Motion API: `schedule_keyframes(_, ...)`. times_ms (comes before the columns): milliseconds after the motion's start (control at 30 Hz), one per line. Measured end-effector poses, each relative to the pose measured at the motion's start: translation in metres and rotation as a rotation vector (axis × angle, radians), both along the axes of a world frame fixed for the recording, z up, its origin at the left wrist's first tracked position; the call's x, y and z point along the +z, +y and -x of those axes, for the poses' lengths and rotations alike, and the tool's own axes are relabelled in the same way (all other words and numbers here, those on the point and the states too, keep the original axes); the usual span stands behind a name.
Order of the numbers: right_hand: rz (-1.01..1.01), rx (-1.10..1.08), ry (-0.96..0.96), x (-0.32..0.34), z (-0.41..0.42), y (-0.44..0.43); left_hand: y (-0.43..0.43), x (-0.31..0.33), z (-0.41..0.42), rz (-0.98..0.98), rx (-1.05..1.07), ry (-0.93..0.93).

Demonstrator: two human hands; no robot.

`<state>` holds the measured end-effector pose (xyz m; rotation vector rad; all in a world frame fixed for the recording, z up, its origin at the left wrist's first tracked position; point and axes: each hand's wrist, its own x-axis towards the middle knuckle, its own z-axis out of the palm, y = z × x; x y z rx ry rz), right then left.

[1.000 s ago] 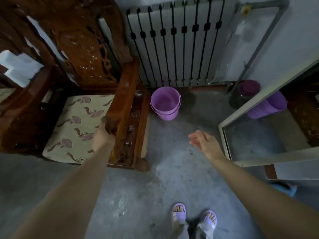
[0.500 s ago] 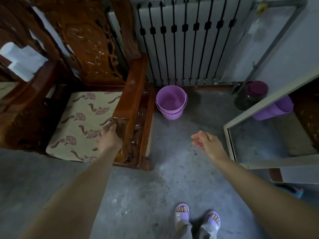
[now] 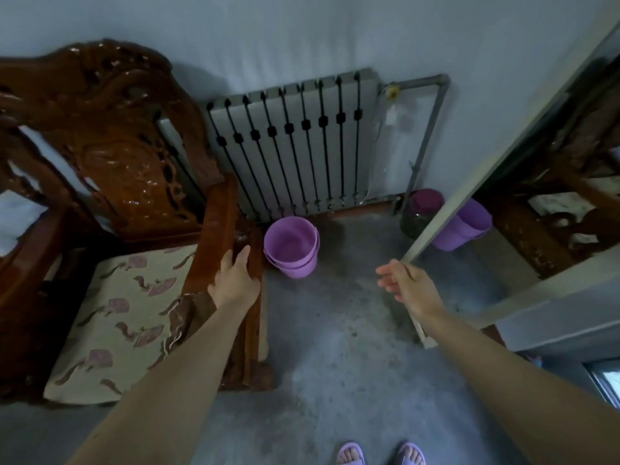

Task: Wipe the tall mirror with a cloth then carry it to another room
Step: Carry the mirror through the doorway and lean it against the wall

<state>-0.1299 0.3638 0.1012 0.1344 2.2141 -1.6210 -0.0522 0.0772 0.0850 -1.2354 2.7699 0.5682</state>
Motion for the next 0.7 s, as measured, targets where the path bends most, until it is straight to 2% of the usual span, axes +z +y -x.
schedule_keyframes(167, 0.027, -0.098, 0.007, 0.012, 0.000, 0.033, 0.045, 0.017, 0.032, -0.121, -0.011, 0.116)
schedule_keyframes(267, 0.017, -0.153, 0.001, 0.016, -0.005, 0.062, 0.069, 0.029, 0.049, -0.145, -0.102, 0.123)
schedule_keyframes(700, -0.022, -0.388, 0.187, 0.076, 0.019, 0.236, 0.201, 0.084, 0.127, -0.221, -0.435, 0.177)
